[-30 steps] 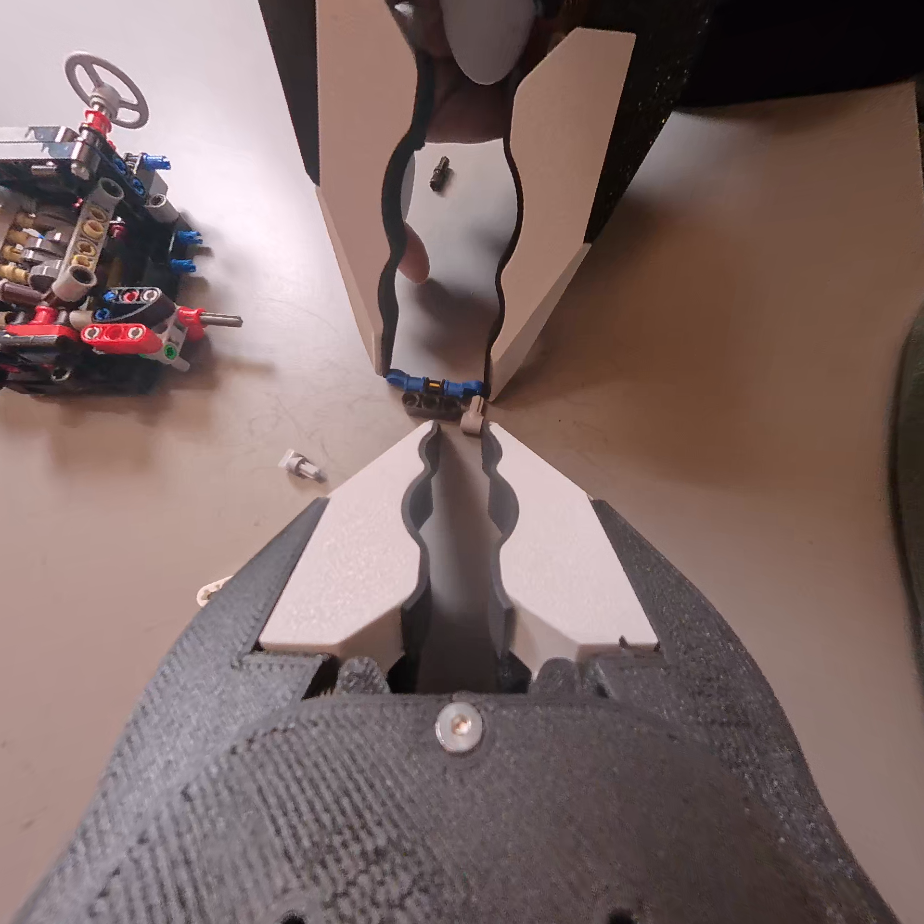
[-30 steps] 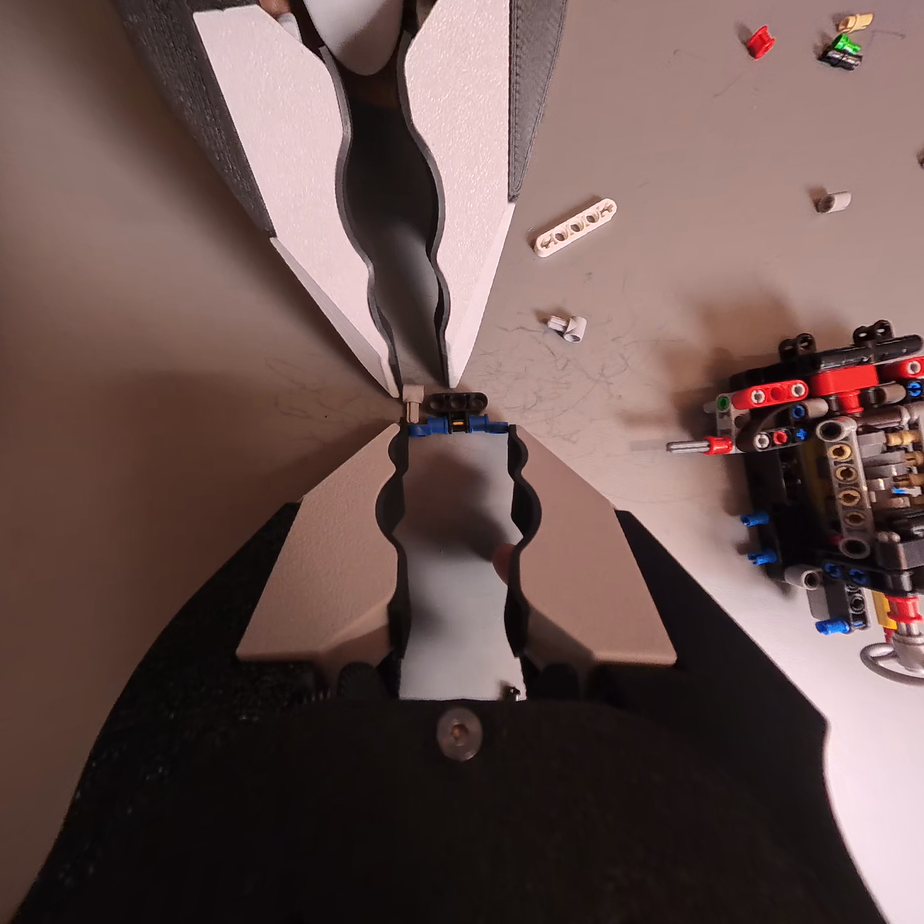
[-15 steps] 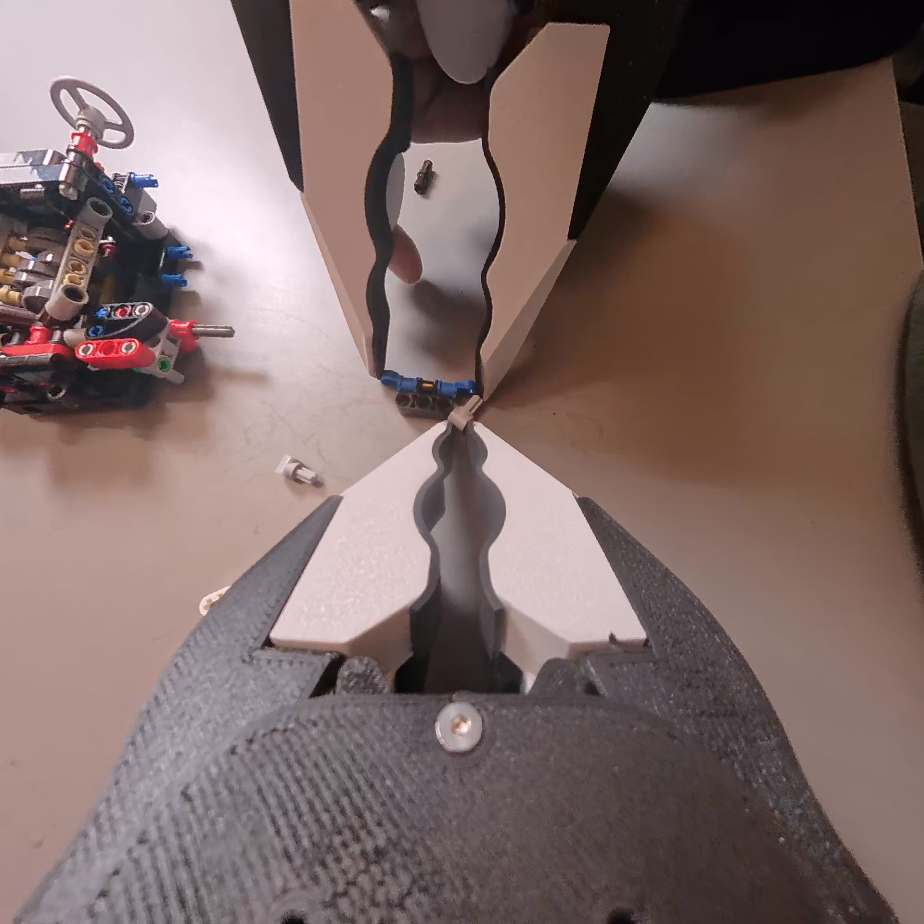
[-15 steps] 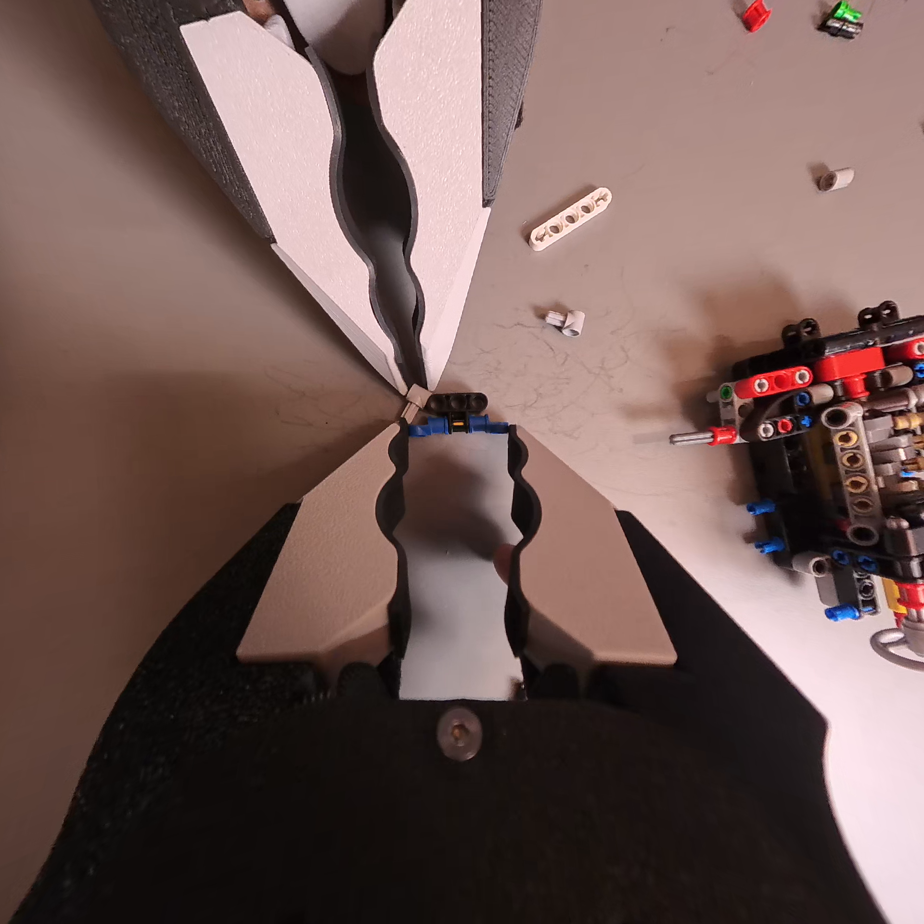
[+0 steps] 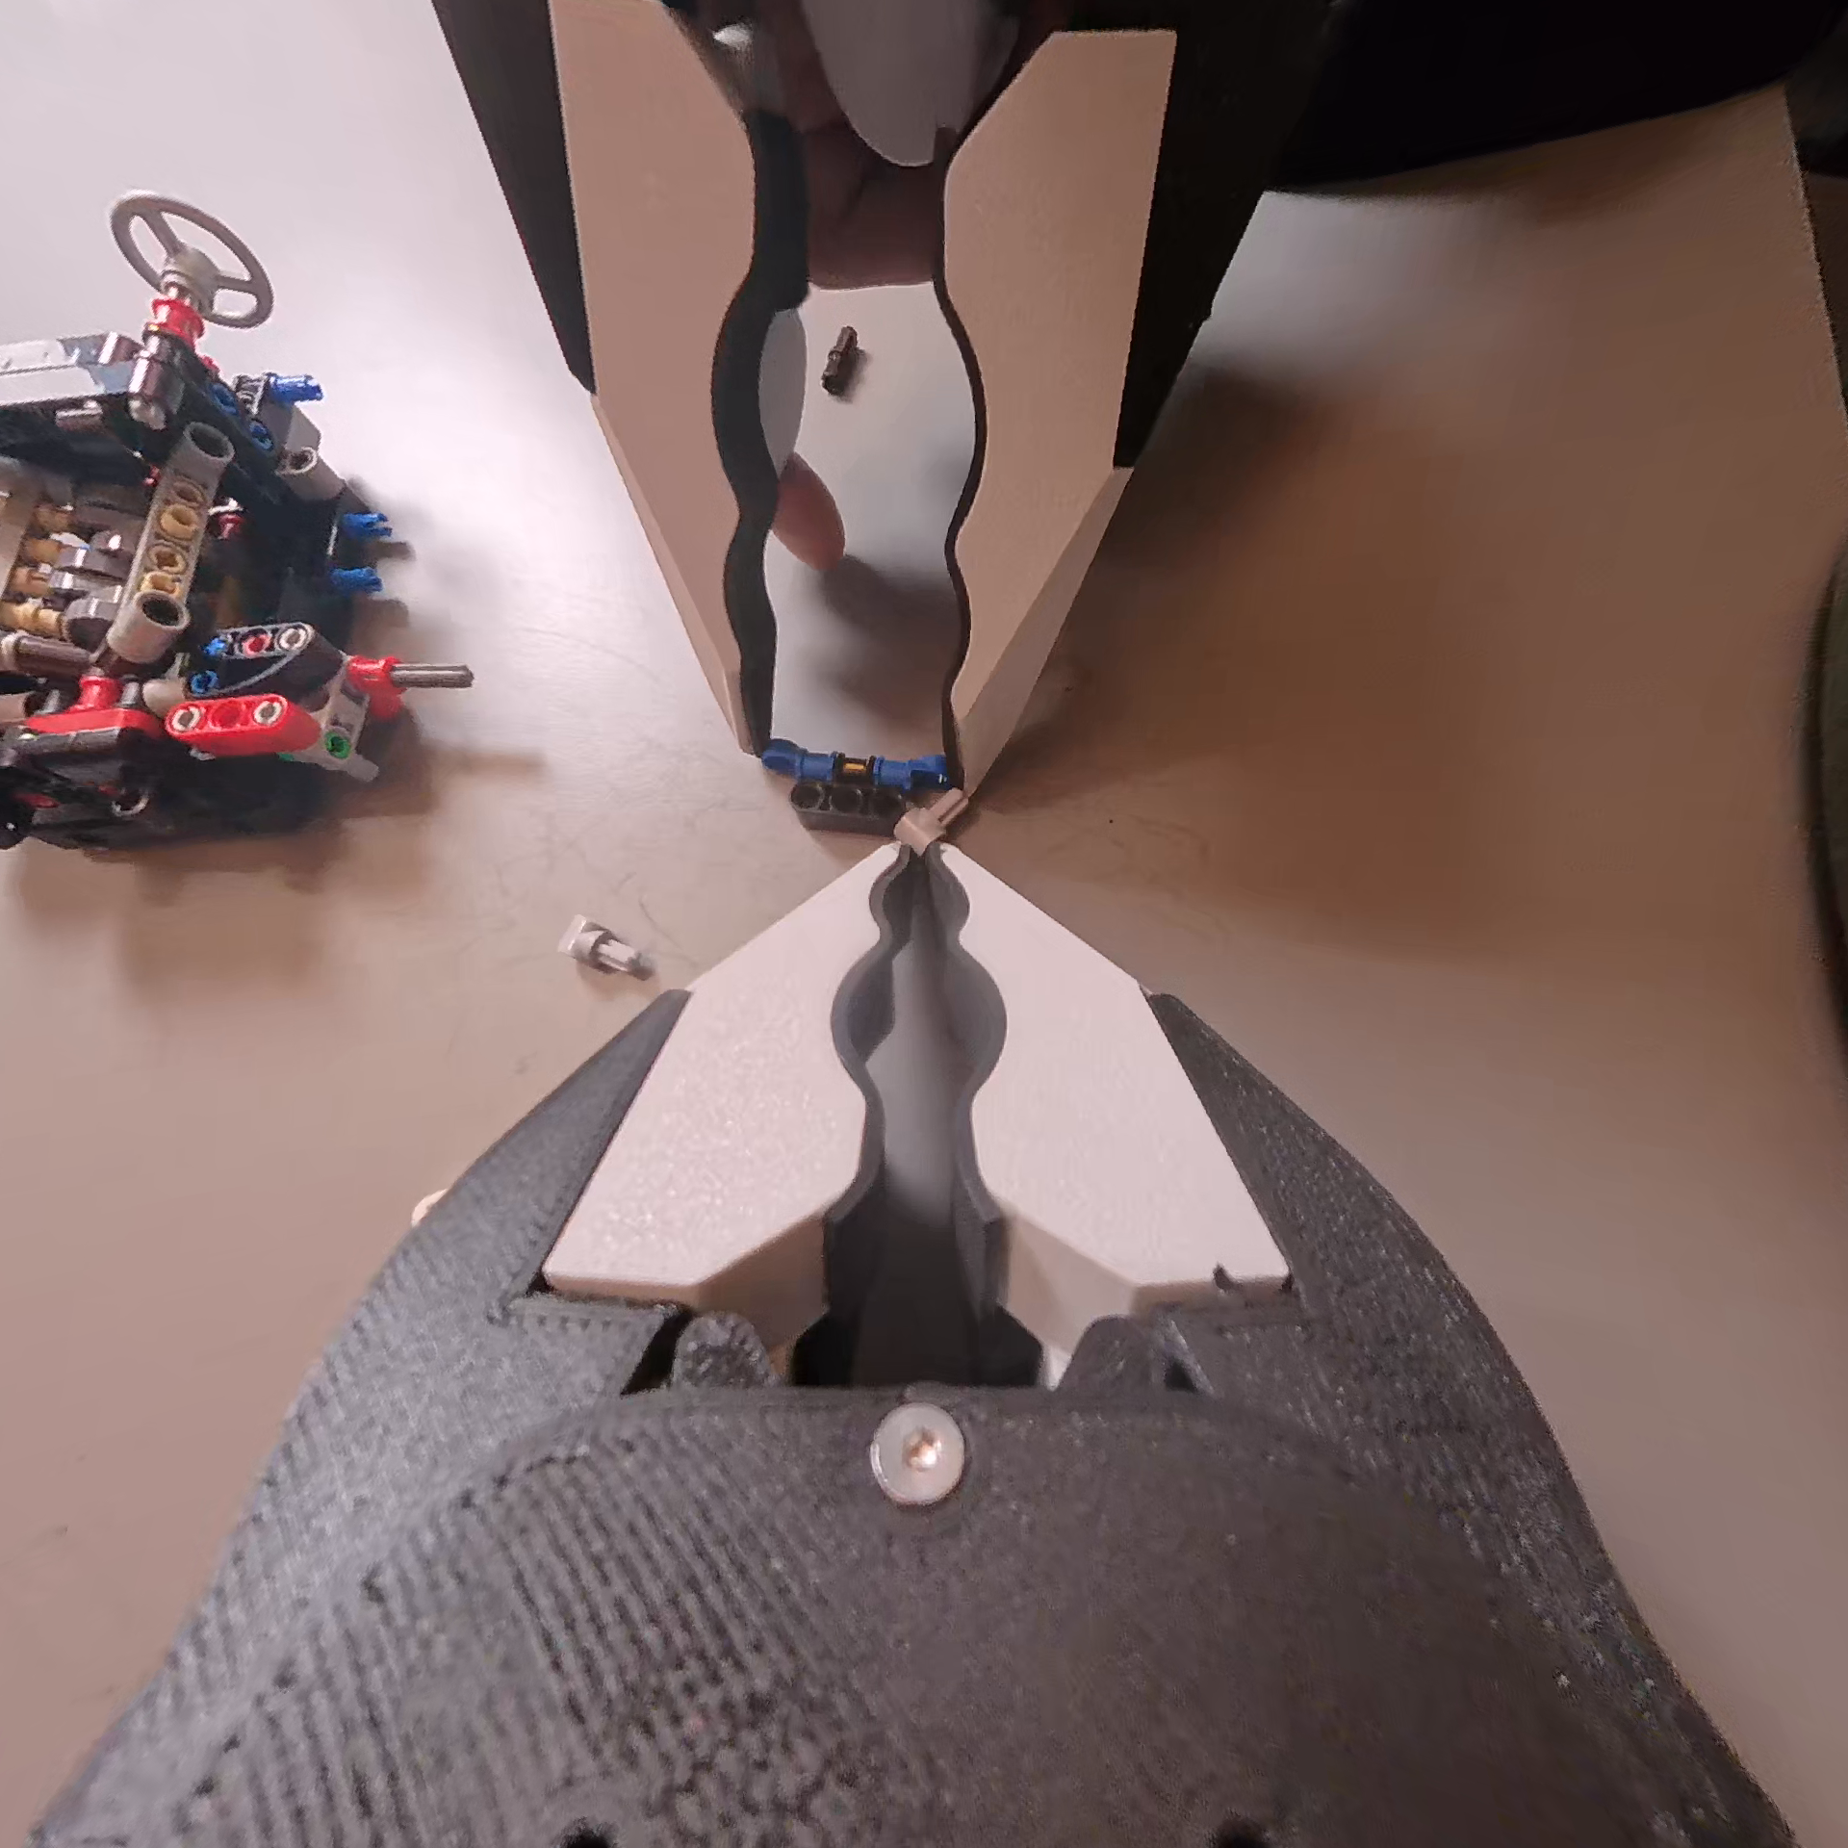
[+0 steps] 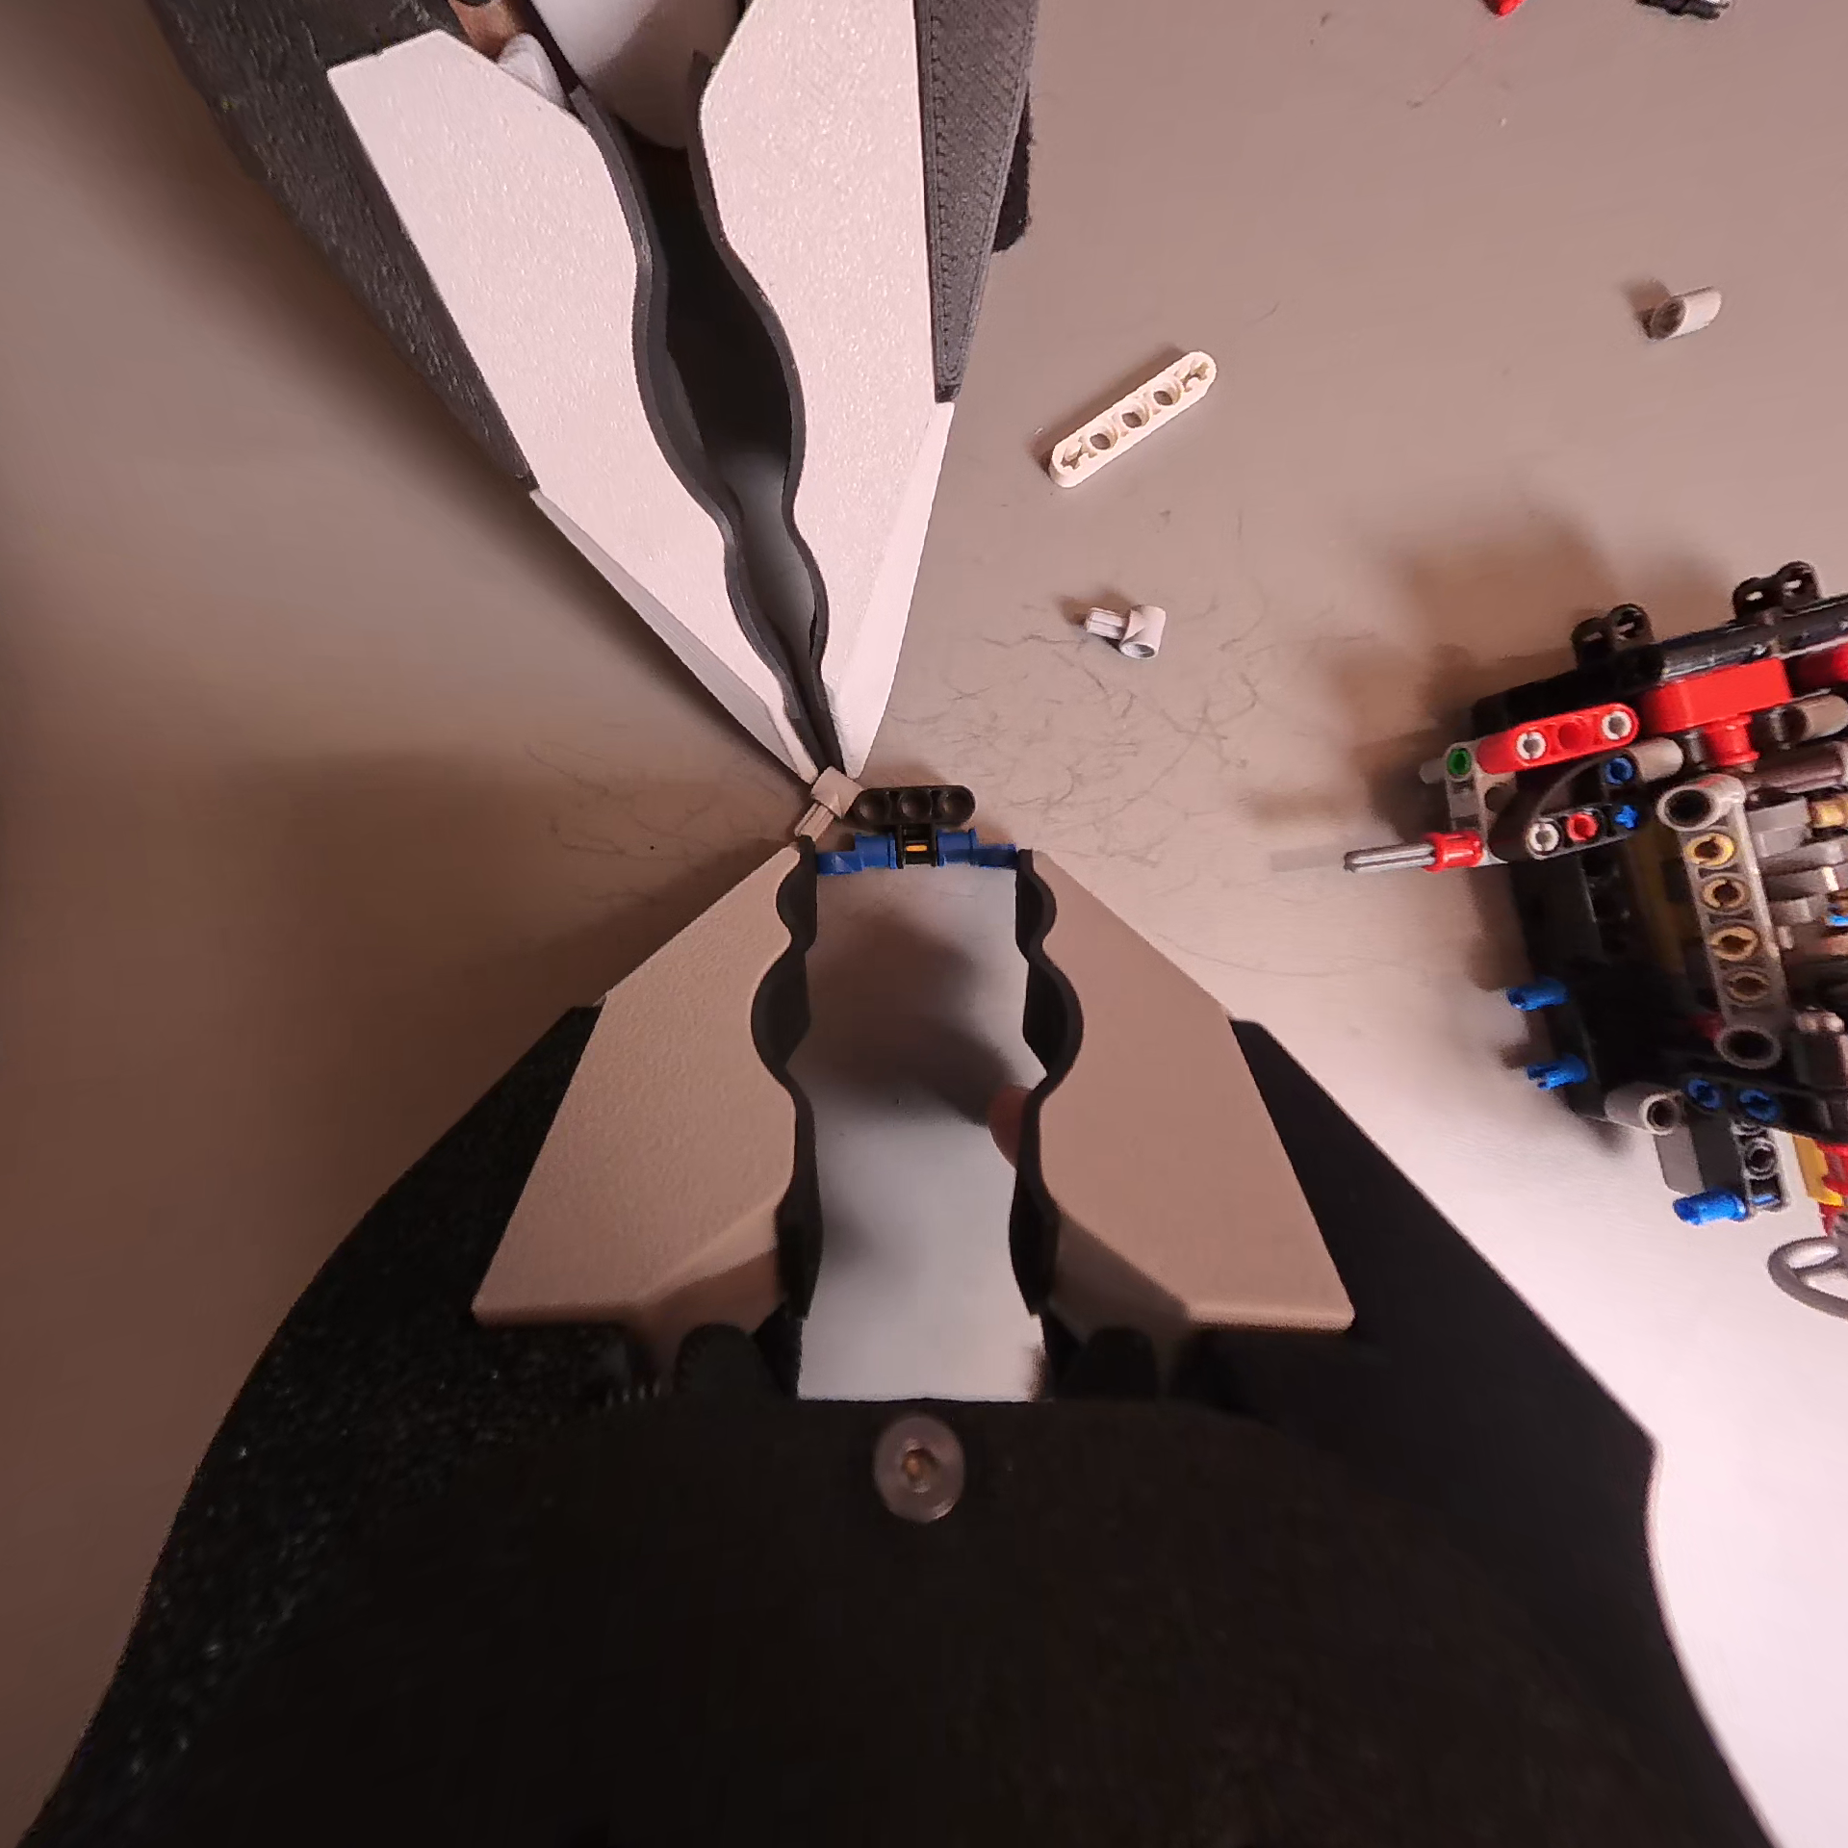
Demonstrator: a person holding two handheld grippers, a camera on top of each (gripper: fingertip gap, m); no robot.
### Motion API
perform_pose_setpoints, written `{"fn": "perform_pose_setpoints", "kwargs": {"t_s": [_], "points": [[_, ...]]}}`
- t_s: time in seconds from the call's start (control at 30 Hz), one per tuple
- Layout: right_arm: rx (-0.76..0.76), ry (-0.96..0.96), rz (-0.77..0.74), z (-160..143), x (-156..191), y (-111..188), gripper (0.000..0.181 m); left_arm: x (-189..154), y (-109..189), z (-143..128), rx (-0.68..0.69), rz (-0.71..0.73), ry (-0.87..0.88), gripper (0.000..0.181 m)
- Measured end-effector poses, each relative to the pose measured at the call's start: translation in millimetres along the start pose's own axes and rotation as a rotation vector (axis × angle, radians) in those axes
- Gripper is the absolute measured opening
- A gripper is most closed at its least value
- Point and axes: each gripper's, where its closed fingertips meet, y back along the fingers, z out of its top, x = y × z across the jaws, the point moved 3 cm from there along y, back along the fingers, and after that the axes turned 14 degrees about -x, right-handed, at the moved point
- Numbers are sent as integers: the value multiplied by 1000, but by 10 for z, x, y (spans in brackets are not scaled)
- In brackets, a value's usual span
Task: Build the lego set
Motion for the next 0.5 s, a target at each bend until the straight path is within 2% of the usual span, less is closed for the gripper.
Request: {"fn": "perform_pose_setpoints", "kwargs": {"t_s": [0.23,0.5], "points": [[17,-37,-21,-26,-20,27,38,29,17,-5,5,32,71,8],[32,-109,-84,-35,33,41,38,-14,-3,10,4,20,132,1]]}}
